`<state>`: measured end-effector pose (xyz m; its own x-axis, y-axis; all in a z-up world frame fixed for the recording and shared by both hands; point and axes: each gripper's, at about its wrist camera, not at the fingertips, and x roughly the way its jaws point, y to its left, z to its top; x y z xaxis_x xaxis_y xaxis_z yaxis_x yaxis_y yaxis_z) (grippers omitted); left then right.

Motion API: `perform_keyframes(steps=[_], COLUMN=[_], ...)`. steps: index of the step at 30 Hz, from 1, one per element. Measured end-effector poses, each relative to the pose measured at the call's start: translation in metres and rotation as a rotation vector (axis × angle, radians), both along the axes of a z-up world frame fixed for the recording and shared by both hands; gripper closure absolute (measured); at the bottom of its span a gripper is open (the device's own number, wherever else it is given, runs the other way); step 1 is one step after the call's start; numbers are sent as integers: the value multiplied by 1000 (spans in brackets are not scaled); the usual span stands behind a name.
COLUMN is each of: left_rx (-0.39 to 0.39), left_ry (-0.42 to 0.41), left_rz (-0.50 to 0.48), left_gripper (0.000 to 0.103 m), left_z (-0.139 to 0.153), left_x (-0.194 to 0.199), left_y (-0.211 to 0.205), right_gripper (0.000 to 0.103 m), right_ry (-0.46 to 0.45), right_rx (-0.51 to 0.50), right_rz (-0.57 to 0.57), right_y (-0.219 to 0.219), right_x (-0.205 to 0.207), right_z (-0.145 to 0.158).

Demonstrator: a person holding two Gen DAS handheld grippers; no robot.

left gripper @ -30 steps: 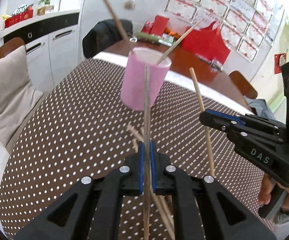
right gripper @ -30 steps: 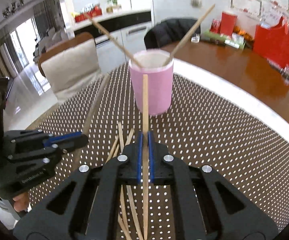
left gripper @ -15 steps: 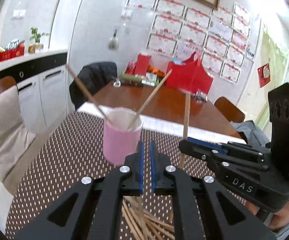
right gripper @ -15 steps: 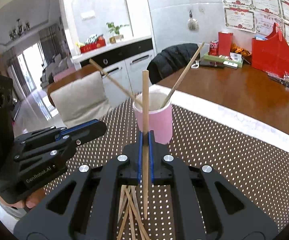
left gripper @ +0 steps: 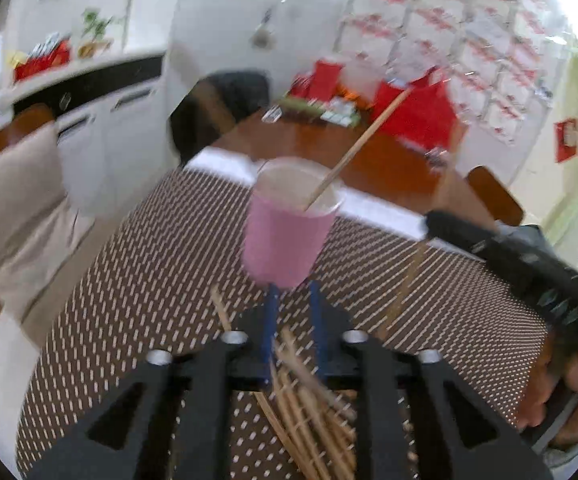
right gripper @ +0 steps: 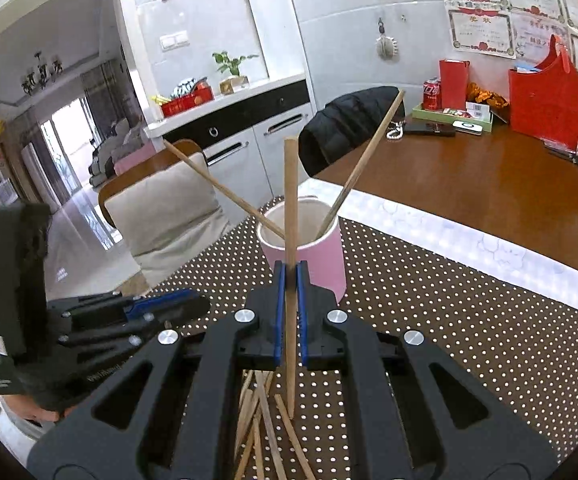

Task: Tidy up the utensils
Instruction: 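Lift both held chopsticks and carry them over the pink cup, then lower the left chopstick into the cup and open while the right gripper does the same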

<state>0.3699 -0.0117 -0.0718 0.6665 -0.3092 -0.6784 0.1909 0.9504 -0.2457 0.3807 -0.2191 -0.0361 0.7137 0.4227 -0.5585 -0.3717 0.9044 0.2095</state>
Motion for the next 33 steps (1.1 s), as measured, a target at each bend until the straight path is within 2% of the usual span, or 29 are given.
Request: perform_keyframes(steps=[4,8,11,13,15,16,17,20,21,24,33], left_rx=[6,38,56,91,109,116,143,125,88,55,-72], left_ry=[159,246,294,313,289,285,282,278,262,161,-227], left_rz=[42,93,72,72,75,74,82,70,67,66,35], left_gripper=[81,81,81,81,81,84,94,97,97,97,97], left_z=[-35,-58,-74,-82,-83,-82,-83,-81,-75,-50,33], left_x=[13,15,18,22,23,25,26,30,31,26,17], left_y=[12,20,17,14,13,11,11,12,14,14,6], right_gripper=[97,97,97,97,97,97,97,97,97,97,97], right_ry=[12,14,22,30,34,35,36,36,36,36,0], right_rx=[-26,-37,-32,-28,-27,-28,-30,-30,-28,-24,-7], right_rz=[12,17,15,14,14,15,15,16,15,17,15], right_y=[7,13,14,15,15,16,17,17,17,18,16], right_x=[0,-1,2,6,8,9,10,11,11,12,16], right_z=[2,1,0,-1,-2,-2,-2,-1,-1,-1,14])
